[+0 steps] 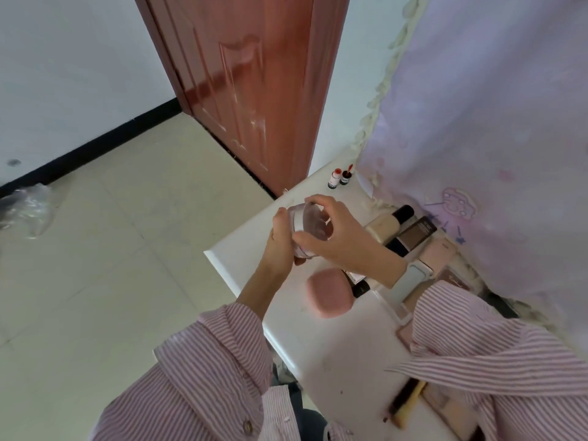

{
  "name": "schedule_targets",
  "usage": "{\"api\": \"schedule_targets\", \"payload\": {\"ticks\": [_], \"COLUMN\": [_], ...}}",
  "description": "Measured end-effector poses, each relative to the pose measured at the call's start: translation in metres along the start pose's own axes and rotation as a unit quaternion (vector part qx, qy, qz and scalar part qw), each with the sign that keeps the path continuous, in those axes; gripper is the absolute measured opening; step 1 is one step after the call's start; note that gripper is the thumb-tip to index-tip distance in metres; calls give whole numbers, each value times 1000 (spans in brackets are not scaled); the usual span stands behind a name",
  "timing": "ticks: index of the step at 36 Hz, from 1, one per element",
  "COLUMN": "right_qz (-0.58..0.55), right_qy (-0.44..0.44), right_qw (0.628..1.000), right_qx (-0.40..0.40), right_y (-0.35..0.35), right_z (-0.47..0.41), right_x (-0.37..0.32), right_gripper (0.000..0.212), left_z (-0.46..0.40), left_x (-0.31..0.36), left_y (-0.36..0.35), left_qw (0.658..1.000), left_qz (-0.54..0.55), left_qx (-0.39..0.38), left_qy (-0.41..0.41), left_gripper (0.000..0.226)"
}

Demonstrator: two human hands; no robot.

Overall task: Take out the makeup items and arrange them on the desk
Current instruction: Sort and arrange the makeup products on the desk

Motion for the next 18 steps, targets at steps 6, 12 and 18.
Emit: {"api": "schedule_targets", "payload": {"ticks": [6,12,18], "right_qz": [150,237,45], "right_qy": [114,155,-19], "right_qw": [979,950,997], "right_qx": [-77,-132,-64], "right_y": [2,-4,-1], "right_z": [-5,-7,-11], "right_x": [-4,5,18], "right_gripper": [76,95,99], "left_z": [-13,-17,-28], "left_x": [-9,-16,-25], "left_y": [10,19,22], "left_qw": [983,963,974], "left_qz": [62,41,37], "left_qx": [-65,-91,-67], "left_qy": [160,251,212], "left_gripper": [56,45,54]}}
Point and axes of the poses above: each hand's wrist, its own z-axis away from the middle knuckle, its own y-axis out of the back of the hand, x = y × z, the point moved 4 cm from there along -z, towards the middle knuckle, and after that the axes turned 7 degrees about y, right-handed, at the moved point
